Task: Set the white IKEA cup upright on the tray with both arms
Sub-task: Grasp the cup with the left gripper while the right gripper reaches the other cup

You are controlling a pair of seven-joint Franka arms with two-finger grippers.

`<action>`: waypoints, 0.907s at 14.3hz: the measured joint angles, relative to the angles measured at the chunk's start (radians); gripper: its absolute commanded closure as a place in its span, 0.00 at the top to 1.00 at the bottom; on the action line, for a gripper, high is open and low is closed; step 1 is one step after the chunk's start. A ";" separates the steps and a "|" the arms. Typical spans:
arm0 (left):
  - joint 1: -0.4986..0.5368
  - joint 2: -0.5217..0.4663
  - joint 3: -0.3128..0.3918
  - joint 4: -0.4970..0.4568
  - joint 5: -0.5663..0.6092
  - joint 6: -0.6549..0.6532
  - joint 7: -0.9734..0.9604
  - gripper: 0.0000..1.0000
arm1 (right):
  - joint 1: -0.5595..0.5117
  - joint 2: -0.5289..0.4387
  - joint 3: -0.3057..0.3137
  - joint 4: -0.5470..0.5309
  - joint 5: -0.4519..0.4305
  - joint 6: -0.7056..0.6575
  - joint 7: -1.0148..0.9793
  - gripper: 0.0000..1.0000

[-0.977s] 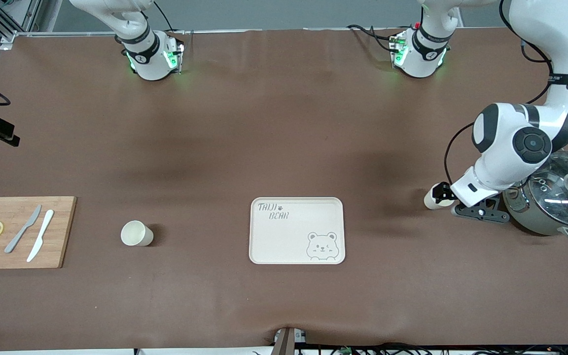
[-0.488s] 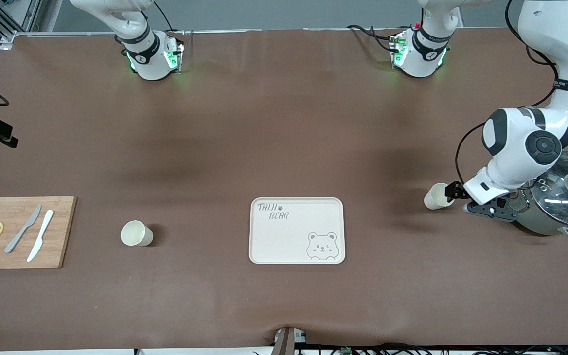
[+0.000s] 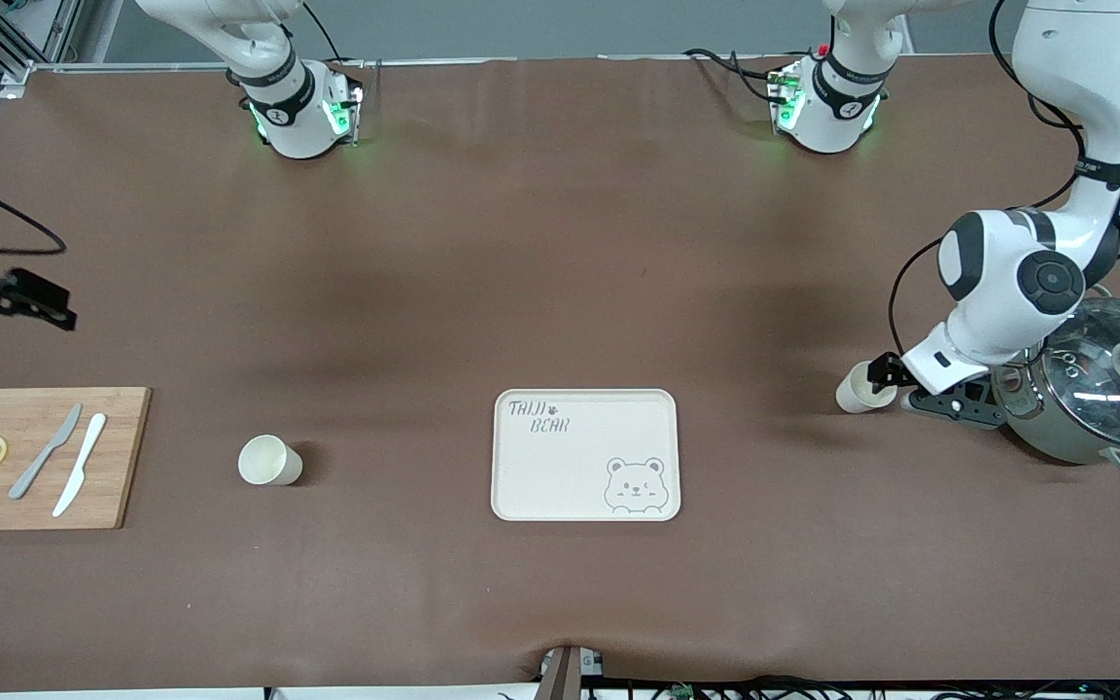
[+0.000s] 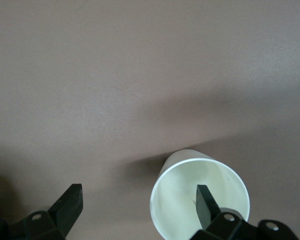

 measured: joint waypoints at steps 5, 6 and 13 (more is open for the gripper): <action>0.000 0.016 0.000 -0.047 0.000 0.084 0.000 1.00 | -0.001 0.123 -0.001 0.002 0.038 0.163 -0.088 1.00; 0.000 0.024 0.000 -0.049 0.000 0.096 0.000 1.00 | -0.002 0.139 -0.003 0.002 0.083 0.178 -0.092 1.00; 0.003 0.072 0.001 -0.051 0.017 0.144 0.003 0.00 | -0.024 0.276 -0.011 0.003 0.171 0.311 -0.090 1.00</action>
